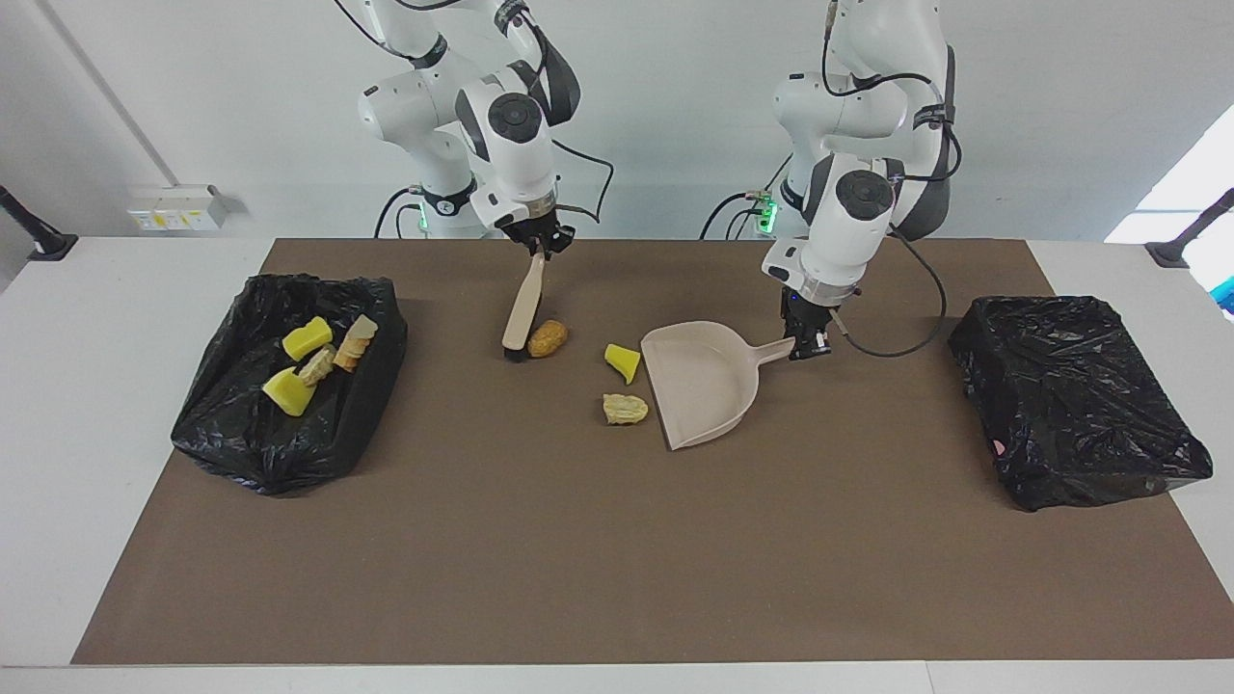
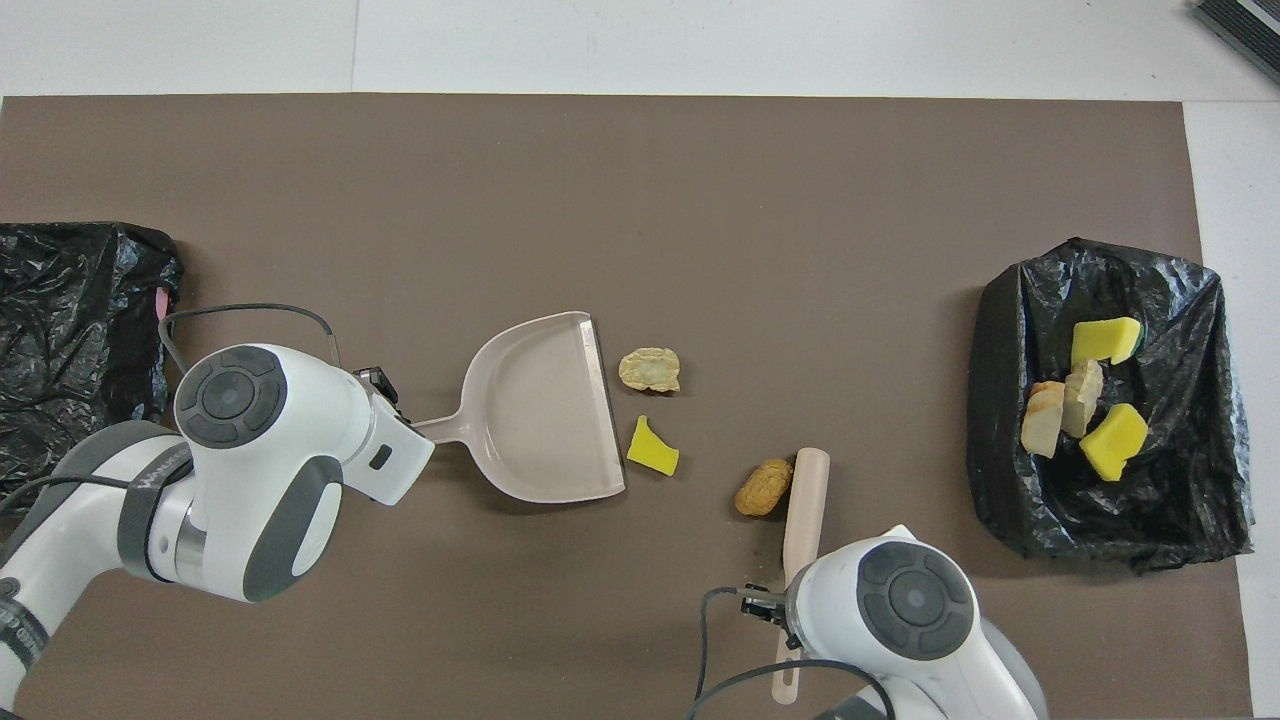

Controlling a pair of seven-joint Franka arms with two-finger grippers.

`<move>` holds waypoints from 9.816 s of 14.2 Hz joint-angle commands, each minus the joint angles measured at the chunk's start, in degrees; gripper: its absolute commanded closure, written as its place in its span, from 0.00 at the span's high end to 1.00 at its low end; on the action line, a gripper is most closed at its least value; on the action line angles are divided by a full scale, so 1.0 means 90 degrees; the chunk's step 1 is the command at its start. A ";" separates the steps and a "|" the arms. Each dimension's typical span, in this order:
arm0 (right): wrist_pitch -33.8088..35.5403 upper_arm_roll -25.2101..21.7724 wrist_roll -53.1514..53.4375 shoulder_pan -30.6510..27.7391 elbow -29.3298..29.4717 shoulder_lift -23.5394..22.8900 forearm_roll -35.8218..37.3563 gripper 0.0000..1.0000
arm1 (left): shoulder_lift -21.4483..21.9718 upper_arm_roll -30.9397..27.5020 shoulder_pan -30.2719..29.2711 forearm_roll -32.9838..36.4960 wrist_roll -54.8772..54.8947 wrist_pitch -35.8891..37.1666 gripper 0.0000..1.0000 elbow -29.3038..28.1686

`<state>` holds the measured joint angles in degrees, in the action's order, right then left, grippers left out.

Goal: Sweep and dump trash in bin
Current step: 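Sweep the bread and sponge into the dustpan with the right gripper's brush, then carry the loaded dustpan with the left gripper over the nearby black bin, then lay the brush on the table and move the right gripper to the other bin, then tip the dustpan over the black bin with the left gripper, then bring the empty dustpan back to the table center with the left gripper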

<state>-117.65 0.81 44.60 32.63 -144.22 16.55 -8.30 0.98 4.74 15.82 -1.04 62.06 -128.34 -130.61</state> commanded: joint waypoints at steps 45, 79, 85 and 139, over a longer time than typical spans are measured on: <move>-0.1332 0.0457 0.1529 0.2557 0.1894 -0.2259 0.0522 0.00 | 0.0468 -0.0126 -0.4099 -0.0050 0.1159 0.3008 0.00 0.2254; 0.3298 -0.0197 -0.5727 -0.3233 0.5107 -0.1126 0.1039 1.00 | -0.1495 -0.0117 -0.4230 0.5571 0.3153 0.3127 0.00 0.5029; 0.2615 -0.0207 -0.5669 -0.4064 0.5117 -0.1214 0.1069 1.00 | -0.1681 -0.0126 -0.3721 0.6746 0.2724 0.3225 0.00 0.5107; 0.2858 -0.0080 -0.4653 -0.3947 0.5302 -0.1263 0.0639 1.00 | -0.1797 -0.0116 0.1425 -0.0177 -0.9199 0.0178 0.00 0.2685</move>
<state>-92.91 -0.19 1.41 -2.60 -97.41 5.54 -1.58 -14.64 4.87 26.87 -1.74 -18.42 -125.24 -106.49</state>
